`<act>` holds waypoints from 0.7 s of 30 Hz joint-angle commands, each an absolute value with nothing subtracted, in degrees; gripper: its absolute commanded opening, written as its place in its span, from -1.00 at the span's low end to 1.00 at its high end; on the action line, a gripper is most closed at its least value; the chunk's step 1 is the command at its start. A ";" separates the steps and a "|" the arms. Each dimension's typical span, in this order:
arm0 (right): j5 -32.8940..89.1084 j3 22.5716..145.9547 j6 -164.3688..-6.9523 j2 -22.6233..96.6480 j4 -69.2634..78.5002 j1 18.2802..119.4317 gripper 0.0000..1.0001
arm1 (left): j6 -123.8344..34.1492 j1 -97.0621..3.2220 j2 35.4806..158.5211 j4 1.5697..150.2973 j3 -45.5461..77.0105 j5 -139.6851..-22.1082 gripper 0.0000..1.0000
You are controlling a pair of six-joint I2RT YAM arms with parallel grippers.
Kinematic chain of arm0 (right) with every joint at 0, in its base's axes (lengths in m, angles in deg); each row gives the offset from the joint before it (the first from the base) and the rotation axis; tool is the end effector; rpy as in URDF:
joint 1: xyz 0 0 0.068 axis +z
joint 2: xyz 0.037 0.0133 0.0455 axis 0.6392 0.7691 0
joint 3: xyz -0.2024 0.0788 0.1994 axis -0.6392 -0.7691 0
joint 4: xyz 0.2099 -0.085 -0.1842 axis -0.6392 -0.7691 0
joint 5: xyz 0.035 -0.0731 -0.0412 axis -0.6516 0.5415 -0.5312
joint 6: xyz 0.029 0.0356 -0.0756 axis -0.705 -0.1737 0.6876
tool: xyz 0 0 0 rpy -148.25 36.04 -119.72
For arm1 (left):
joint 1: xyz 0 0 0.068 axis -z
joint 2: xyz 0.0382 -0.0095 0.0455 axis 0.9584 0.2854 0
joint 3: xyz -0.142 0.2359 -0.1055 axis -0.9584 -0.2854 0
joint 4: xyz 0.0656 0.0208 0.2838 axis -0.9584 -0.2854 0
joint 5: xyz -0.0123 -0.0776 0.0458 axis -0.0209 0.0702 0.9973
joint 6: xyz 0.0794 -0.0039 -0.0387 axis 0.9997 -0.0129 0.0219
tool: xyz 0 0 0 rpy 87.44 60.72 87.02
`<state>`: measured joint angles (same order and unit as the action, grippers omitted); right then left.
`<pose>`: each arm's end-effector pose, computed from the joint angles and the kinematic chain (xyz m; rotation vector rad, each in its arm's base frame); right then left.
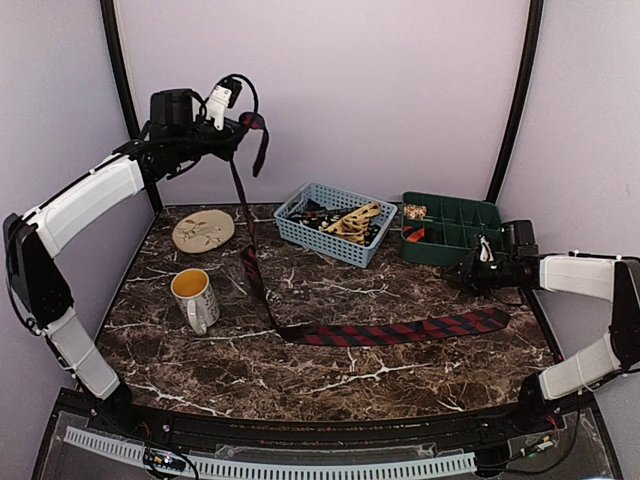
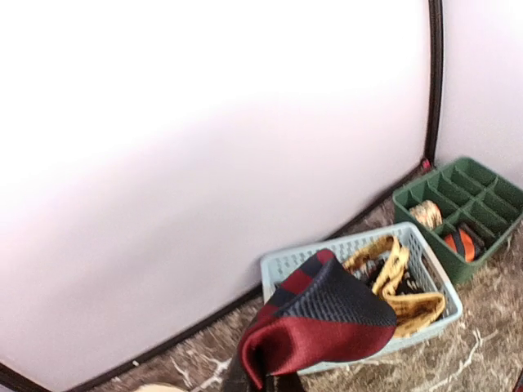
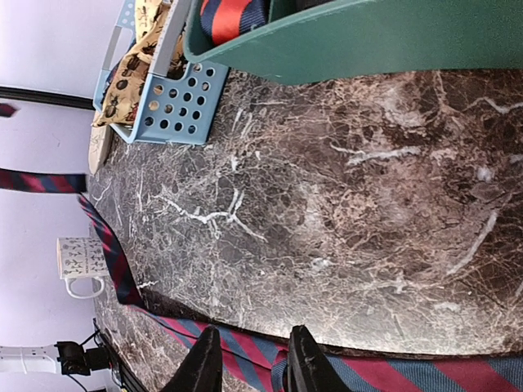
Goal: Roll the ties
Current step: Flatten out the tie at the center of the board.
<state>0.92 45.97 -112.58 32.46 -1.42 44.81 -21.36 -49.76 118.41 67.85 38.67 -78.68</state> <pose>0.2973 0.0715 0.1642 0.2994 2.4129 1.0387 0.4399 -0.2018 0.4295 0.5969 1.6026 -0.2427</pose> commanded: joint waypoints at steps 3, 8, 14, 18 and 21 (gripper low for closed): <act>-0.30 47.94 -114.04 32.02 2.28 46.16 -0.45 | -19.52 -50.15 111.86 69.98 40.87 -73.06 -1.00; -1.18 49.04 -114.58 31.90 3.52 47.16 -0.44 | -20.04 -50.07 110.58 63.41 44.60 -73.37 -1.00; -3.38 52.19 -115.67 31.96 8.09 50.74 -0.27 | -22.02 -46.30 106.29 57.02 41.10 -77.96 -1.00; -5.41 55.08 -119.03 32.06 14.19 54.94 -0.06 | -20.41 -40.31 101.94 59.46 29.89 -84.13 -1.00; -7.38 57.63 -122.19 32.68 17.82 58.79 0.10 | -21.50 -32.62 101.71 62.89 23.48 -80.83 -1.00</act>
